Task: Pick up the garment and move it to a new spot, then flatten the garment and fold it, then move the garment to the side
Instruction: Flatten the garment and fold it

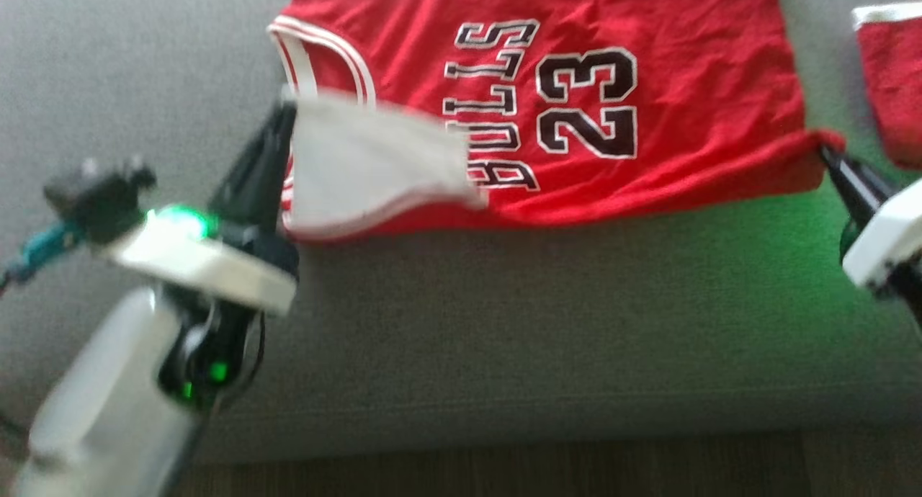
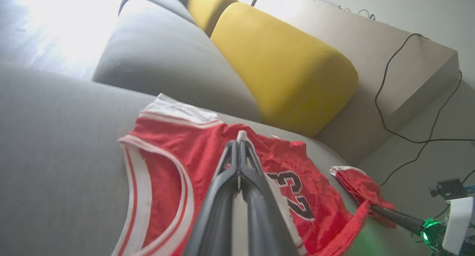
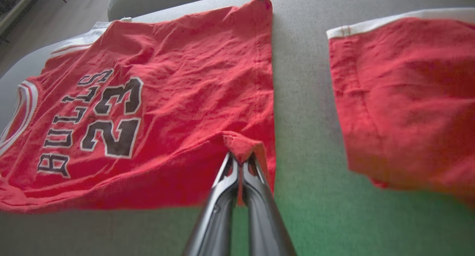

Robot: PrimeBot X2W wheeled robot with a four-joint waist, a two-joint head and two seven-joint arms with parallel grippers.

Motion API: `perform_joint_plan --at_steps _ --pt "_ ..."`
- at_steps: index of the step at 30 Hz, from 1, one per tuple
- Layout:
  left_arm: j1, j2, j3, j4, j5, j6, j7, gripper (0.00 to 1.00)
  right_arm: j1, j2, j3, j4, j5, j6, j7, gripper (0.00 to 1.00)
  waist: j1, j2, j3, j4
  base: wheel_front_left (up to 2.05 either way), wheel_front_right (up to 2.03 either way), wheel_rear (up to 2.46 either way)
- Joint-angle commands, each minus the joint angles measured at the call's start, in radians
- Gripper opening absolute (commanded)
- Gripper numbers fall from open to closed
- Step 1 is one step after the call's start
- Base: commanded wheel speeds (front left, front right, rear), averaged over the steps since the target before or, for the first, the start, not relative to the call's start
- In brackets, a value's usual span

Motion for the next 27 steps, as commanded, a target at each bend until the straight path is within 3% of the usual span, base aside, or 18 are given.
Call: perform_joint_plan --at_steps 1,11,12,13,15,16,17,18,21,27 --pt "-0.085 0.008 0.036 0.012 0.035 -0.009 -0.023 0.0 -0.051 -0.02 0.014 -0.018 -0.004 0.0 -0.006 0.0 -0.0002 0.0 0.046 0.009 0.0 0.0 0.0" --pt "-0.294 -0.063 0.056 0.21 0.172 -0.047 -0.075 0.0 -0.236 -0.027 0.055 0.096 -0.03 0.0 -0.039 0.0 -0.0002 0.0 0.156 0.005 0.0 0.0 0.0" --pt "-0.305 -0.069 0.057 0.222 0.182 -0.053 -0.077 0.05 -0.244 -0.028 0.06 0.107 -0.034 0.0 -0.044 0.0 -0.0002 0.0 0.163 0.006 0.0 0.0 0.0" --pt "-0.313 -0.075 0.056 0.236 0.194 -0.059 -0.078 0.2 -0.251 -0.029 0.066 0.117 -0.036 0.0 -0.05 0.0 -0.0002 0.0 0.168 0.007 0.0 0.0 0.0" --pt "-0.329 -0.085 0.061 0.254 0.229 -0.065 -0.079 0.25 -0.264 -0.032 0.072 0.135 -0.035 0.0 -0.071 0.0 -0.0002 0.0 0.174 0.008 0.0 0.0 0.0" --pt "-0.335 -0.098 0.085 0.248 0.246 -0.065 -0.08 0.13 -0.272 -0.034 0.068 0.14 -0.037 0.0 -0.093 0.0 -0.0002 0.0 0.177 0.008 0.0 0.0 0.0" --pt "-0.335 -0.098 0.085 0.248 0.246 -0.065 -0.08 0.13 -0.272 -0.034 0.068 0.14 -0.037 0.0 -0.093 0.0 -0.0002 0.0 0.177 0.008 0.0 0.0 0.0" --pt "-0.337 -0.109 0.112 0.239 0.267 -0.065 -0.08 0.0 -0.279 -0.033 0.063 0.147 -0.038 0.0 -0.112 0.0 -0.0002 0.0 0.178 0.007 0.0 0.0 0.0" --pt "-0.326 -0.139 0.185 0.216 0.318 -0.074 -0.08 0.0 -0.298 -0.03 0.062 0.176 -0.041 0.0 -0.141 0.0 -0.0002 0.0 0.176 0.001 0.0 0.0 0.0" --pt "-0.294 -0.174 0.233 0.235 0.368 -0.094 -0.08 0.0 -0.319 -0.026 0.085 0.23 -0.041 0.0 -0.168 0.0 -0.0002 0.0 0.161 -0.007 0.0 0.0 0.0"
